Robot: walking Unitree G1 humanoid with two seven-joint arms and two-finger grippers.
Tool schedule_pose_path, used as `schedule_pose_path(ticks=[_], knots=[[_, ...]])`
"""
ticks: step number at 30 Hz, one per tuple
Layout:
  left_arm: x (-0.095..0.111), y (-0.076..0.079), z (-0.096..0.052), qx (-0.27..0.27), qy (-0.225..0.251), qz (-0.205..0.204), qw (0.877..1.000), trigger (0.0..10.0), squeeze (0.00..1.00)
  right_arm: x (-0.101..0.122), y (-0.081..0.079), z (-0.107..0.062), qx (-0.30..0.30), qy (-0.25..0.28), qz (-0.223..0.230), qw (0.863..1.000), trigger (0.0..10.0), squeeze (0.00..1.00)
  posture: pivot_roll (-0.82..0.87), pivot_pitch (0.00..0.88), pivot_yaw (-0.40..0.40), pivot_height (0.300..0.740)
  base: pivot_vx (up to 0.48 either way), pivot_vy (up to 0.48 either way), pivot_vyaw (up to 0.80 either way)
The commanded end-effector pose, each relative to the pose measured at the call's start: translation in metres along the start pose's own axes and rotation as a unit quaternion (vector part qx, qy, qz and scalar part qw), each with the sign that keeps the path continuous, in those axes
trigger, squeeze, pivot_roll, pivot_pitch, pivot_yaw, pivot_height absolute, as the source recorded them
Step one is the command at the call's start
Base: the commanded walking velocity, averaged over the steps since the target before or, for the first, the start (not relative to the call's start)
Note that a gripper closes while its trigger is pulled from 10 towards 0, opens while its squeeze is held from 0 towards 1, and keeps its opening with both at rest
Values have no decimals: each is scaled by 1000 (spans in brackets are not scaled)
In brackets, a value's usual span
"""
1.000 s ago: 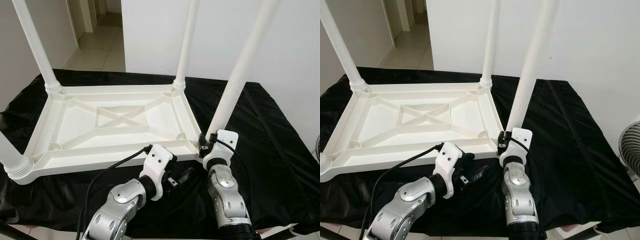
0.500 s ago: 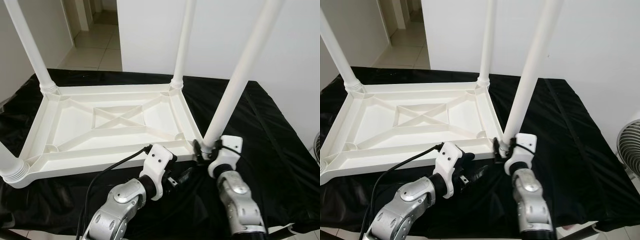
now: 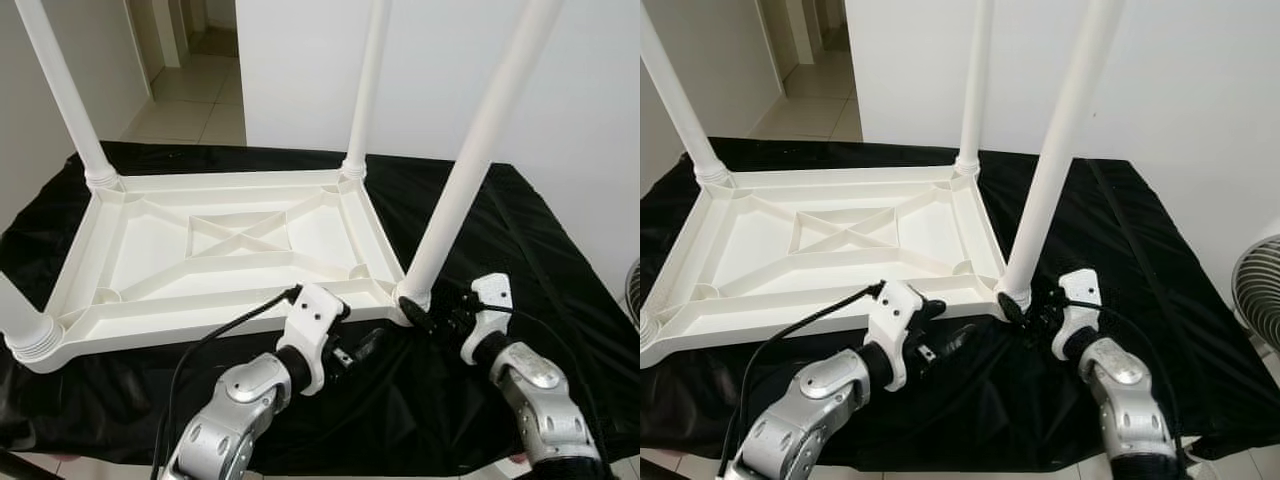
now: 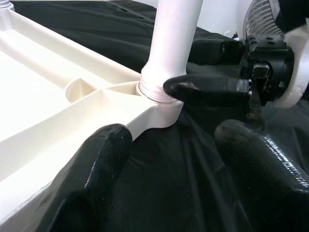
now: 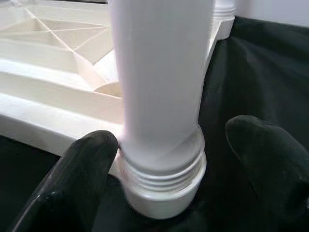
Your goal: Building children table
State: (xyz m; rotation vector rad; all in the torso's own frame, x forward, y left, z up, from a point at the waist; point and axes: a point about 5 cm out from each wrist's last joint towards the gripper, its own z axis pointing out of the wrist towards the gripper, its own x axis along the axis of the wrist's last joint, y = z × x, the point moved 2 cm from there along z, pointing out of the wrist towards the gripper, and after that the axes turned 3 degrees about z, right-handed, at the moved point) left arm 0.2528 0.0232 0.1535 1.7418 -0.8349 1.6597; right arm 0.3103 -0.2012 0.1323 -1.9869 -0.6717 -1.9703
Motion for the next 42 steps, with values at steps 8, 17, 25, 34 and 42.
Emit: schedule_pose_path(ticks=[8,17,25,34,42], knots=[[0,-1,2,-4,-4,3,1000,10000,0,3,11,26,53,-7,-39,998,10000,0,-3,13,-35,740,0,0,0],[1,-3,1,2,-3,5,1000,10000,0,-1,-4,50,102,-15,-28,994,0,0,14,20,-33,740,0,0,0],[1,-4,0,7,-4,6,1000,10000,0,-5,-7,51,115,-13,-28,993,0,0,18,24,-34,740,0,0,0],[1,-4,0,8,-4,1,1000,10000,0,-17,7,45,0,-32,-9,999,0,0,9,40,-32,740,0,0,0],[1,-3,2,2,-3,0,1000,10000,0,-22,-14,44,-116,-11,60,991,0,0,-9,35,-25,740,0,0,0]])
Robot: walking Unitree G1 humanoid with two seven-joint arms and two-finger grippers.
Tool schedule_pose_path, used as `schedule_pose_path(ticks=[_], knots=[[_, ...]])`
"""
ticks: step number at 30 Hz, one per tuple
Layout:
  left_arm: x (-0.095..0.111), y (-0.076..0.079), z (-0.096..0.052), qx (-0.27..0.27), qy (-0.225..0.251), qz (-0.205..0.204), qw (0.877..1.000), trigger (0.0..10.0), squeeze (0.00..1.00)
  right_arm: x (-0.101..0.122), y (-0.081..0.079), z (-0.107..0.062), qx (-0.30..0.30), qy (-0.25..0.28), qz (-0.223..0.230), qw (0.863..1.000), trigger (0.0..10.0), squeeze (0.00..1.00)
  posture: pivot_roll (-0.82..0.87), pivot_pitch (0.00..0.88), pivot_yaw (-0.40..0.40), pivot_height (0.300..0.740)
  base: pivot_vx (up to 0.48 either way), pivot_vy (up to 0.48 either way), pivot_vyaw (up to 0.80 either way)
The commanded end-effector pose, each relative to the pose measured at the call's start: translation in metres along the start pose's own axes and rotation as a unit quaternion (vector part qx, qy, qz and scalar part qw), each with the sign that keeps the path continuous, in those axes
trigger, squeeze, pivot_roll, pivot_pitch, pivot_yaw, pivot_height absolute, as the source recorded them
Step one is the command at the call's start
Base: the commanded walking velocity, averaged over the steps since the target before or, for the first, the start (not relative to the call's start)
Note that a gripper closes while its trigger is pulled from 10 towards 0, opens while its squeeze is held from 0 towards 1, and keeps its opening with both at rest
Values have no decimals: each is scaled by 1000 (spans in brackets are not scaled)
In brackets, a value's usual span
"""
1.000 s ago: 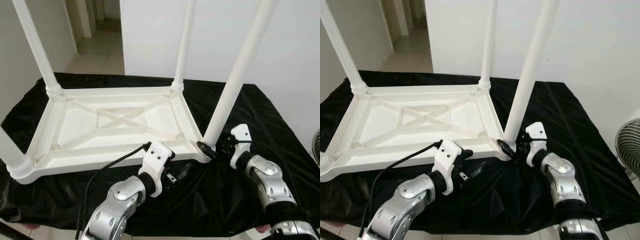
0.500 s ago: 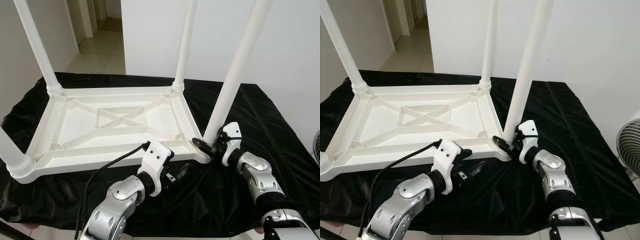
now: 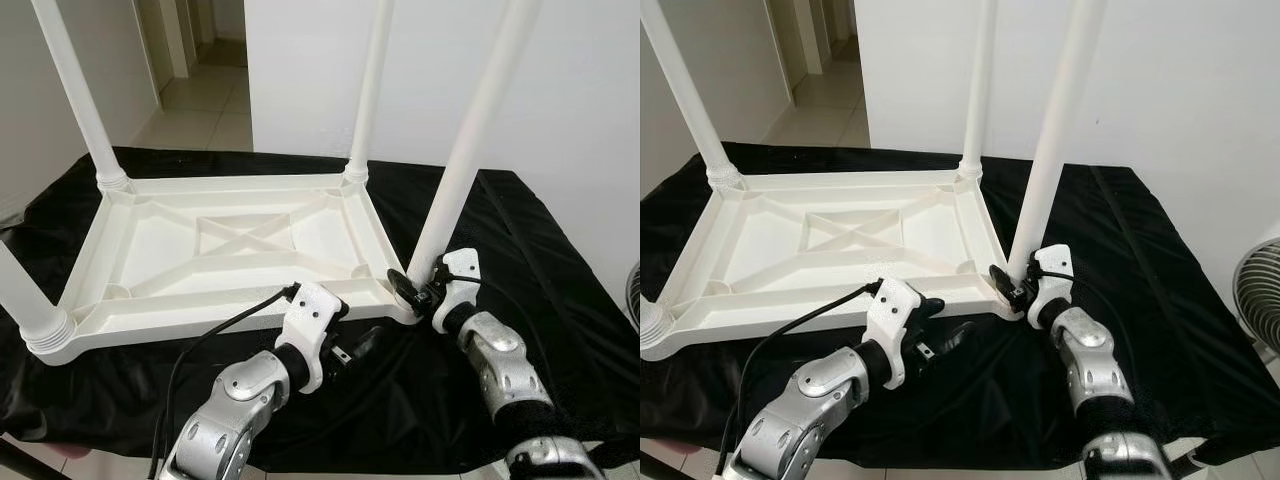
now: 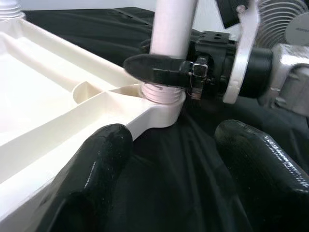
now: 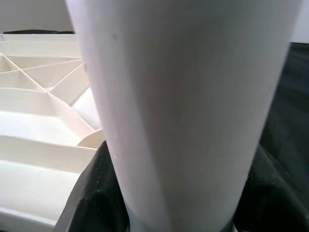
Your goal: Building children table
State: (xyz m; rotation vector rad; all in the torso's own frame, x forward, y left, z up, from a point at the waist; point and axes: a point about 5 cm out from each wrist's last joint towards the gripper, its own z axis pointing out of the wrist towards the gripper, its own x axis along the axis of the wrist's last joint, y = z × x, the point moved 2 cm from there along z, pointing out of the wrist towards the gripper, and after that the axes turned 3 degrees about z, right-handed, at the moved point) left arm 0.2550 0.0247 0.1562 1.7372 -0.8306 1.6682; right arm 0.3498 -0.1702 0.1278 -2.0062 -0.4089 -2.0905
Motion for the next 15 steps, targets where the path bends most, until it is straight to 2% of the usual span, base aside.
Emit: schedule_pose_path(ticks=[1,2,4,5,7,8,10,11,13,14,15], knots=[[-1,0,2,0,-6,0,1000,10000,0,-20,-3,-8,-33,-41,13,999,0,0,-9,35,-25,740,0,0,0],[-1,0,2,0,-6,0,1000,10000,0,-20,-3,-8,-33,-41,13,999,0,0,-9,35,-25,740,0,0,0],[-1,1,4,-5,-5,0,1000,10000,0,-19,-17,-8,-71,-27,31,997,0,0,-19,34,-25,740,0,0,0],[-1,1,4,-5,-5,0,1000,10000,0,-19,-17,-8,-71,-27,31,997,0,0,-19,34,-25,740,0,0,0],[0,1,5,-8,-2,1,1000,10000,0,-15,-27,-6,-116,-20,51,992,0,0,-22,34,-26,740,0,0,0],[0,1,5,-8,-2,1,1000,10000,0,-15,-27,-6,-116,-20,51,992,0,0,-22,34,-26,740,0,0,0],[1,2,7,-8,1,0,1000,10000,0,-14,-37,-6,-163,-24,76,983,0,0,-27,32,-33,740,0,0,0],[1,2,7,-8,1,0,1000,10000,0,-14,-37,-6,-163,-24,76,983,0,0,-27,32,-33,740,0,0,0],[1,3,7,-7,3,-2,1000,10000,0,-14,-59,-4,-164,-31,101,981,0,0,-26,31,-38,740,0,0,0],[1,3,7,-7,3,-2,1000,10000,0,-14,-59,-4,-164,-31,101,981,0,0,-26,31,-38,740,0,0,0],[1,3,7,-6,3,-2,1000,10000,0,-12,-67,-3,-151,-29,113,982,0,0,-26,31,-39,740,0,0,0]])
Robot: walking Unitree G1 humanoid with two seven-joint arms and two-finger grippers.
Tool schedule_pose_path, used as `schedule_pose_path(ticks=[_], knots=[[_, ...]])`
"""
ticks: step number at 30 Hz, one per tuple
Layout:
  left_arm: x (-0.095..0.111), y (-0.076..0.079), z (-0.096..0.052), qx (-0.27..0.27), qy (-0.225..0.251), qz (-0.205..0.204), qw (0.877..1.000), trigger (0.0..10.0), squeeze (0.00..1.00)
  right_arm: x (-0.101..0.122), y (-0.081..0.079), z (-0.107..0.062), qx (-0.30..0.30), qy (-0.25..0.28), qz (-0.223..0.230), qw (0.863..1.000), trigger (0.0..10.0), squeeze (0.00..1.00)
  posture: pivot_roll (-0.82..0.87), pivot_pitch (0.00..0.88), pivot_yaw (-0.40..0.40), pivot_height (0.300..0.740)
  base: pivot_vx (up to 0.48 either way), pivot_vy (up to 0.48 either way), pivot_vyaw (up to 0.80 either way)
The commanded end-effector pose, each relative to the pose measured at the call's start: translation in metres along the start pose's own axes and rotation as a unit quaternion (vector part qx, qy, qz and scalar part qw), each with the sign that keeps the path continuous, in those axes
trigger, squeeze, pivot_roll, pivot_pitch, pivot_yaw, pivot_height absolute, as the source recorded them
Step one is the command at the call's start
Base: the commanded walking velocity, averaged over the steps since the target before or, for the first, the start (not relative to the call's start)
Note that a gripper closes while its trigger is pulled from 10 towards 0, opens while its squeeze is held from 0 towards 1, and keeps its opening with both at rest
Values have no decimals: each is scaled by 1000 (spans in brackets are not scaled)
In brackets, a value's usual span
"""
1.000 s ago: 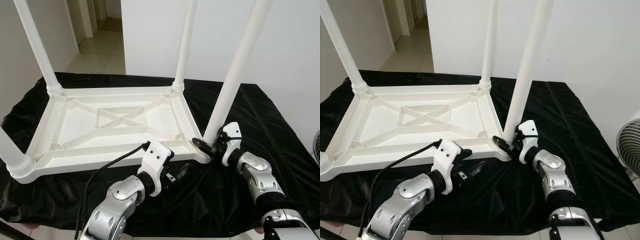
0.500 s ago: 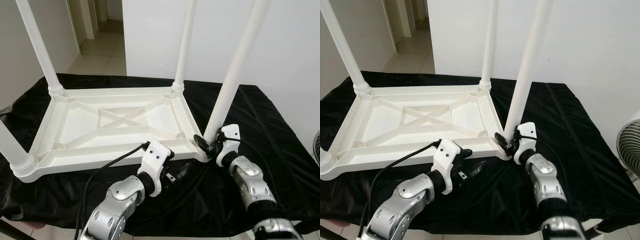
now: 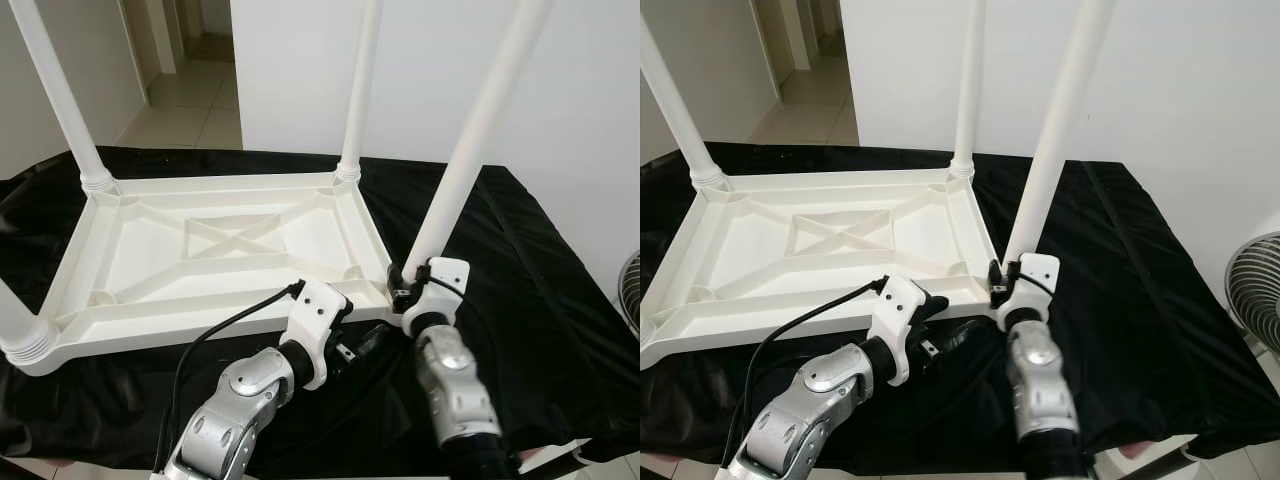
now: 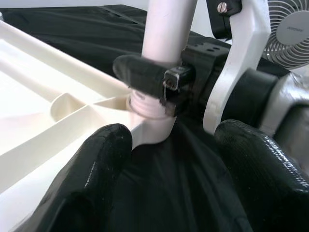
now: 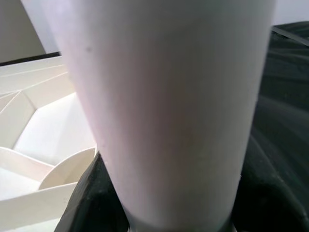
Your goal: Building children table
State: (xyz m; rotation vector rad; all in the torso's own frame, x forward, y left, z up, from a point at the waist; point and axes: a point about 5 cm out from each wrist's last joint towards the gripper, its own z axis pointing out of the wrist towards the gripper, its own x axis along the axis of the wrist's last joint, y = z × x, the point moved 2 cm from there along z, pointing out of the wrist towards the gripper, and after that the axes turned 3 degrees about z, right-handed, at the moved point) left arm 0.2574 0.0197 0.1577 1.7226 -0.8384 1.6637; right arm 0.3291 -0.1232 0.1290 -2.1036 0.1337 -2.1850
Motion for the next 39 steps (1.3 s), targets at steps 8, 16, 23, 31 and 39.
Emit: schedule_pose_path(ticks=[8,16,23,31,39], knots=[[-1,3,3,1,1,-4,1000,10000,0,-11,-15,-6,35,-43,35,998,10000,161,-28,31,-42,740,0,0,0],[-2,2,3,3,2,-4,1000,10000,0,3,3,-14,82,-25,26,996,10000,1000,-30,29,-46,740,0,0,0],[-2,2,3,0,1,-3,1000,10000,0,-1,26,-22,206,-40,-41,977,10000,0,-37,25,-35,740,0,0,0],[-1,1,3,-4,0,1,1000,10000,0,3,73,-14,260,-54,-139,954,10000,0,-34,17,-26,740,0,0,0],[-1,-1,4,-3,0,4,1000,10000,0,4,75,2,314,-70,-155,934,10000,0,-26,5,-23,740,0,0,0]])
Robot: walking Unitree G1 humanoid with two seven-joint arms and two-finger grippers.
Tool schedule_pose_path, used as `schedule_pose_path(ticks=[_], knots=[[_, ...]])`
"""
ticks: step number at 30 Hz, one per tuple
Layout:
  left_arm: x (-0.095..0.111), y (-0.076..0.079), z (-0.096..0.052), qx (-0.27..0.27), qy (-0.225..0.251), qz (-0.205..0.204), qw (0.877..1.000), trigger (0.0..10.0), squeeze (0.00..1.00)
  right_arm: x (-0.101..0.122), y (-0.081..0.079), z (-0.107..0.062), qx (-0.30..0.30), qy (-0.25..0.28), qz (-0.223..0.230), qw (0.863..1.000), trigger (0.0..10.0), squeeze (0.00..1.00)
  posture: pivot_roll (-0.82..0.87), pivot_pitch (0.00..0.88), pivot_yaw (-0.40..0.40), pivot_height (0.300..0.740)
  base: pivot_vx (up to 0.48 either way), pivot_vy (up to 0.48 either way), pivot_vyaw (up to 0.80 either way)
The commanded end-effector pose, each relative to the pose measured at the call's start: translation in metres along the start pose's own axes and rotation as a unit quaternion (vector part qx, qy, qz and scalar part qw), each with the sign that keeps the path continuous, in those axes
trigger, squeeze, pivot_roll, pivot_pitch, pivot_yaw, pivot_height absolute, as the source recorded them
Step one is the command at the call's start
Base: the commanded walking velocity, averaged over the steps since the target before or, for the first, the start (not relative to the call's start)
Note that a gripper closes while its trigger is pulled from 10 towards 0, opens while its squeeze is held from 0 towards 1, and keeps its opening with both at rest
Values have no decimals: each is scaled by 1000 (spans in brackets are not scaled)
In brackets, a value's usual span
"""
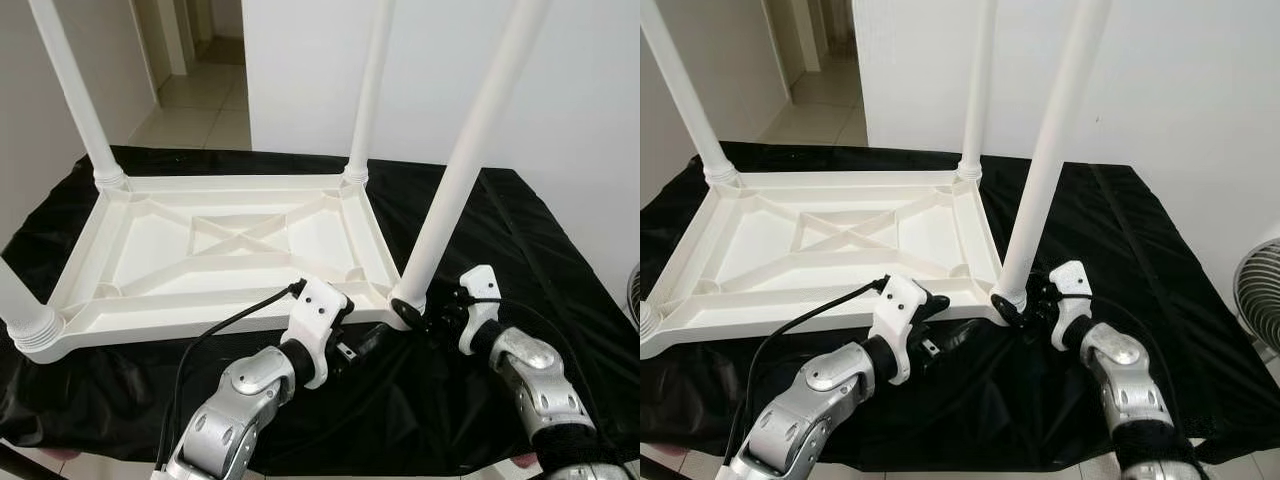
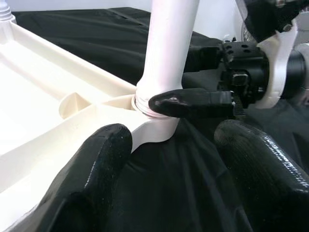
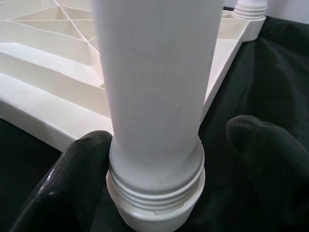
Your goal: Building children table
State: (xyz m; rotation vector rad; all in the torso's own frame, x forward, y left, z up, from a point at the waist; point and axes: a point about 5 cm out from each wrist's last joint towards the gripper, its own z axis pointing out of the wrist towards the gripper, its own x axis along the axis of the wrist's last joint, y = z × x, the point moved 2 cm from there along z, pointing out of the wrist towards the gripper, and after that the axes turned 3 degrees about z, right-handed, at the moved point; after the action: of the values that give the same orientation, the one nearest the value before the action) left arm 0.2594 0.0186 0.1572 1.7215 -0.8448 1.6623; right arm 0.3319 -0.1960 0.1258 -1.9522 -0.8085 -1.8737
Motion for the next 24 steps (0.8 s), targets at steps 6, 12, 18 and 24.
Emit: schedule_pose_path(ticks=[6,12,18,24], knots=[[0,-1,2,1,2,5,1000,10000,0,-3,-6,22,66,-17,-34,997,10000,0,-11,0,-29,740,0,0,0],[1,-1,1,5,2,5,1000,10000,0,-6,-17,30,101,-15,-32,994,0,0,-2,1,-37,740,0,0,0],[0,-1,-1,12,2,1,1000,10000,0,-11,-16,26,114,-14,-27,993,0,0,-5,10,-42,740,0,0,0],[0,0,0,11,3,-2,1000,10000,0,-15,-8,18,94,-13,-9,995,0,0,-13,16,-40,740,0,0,0]])
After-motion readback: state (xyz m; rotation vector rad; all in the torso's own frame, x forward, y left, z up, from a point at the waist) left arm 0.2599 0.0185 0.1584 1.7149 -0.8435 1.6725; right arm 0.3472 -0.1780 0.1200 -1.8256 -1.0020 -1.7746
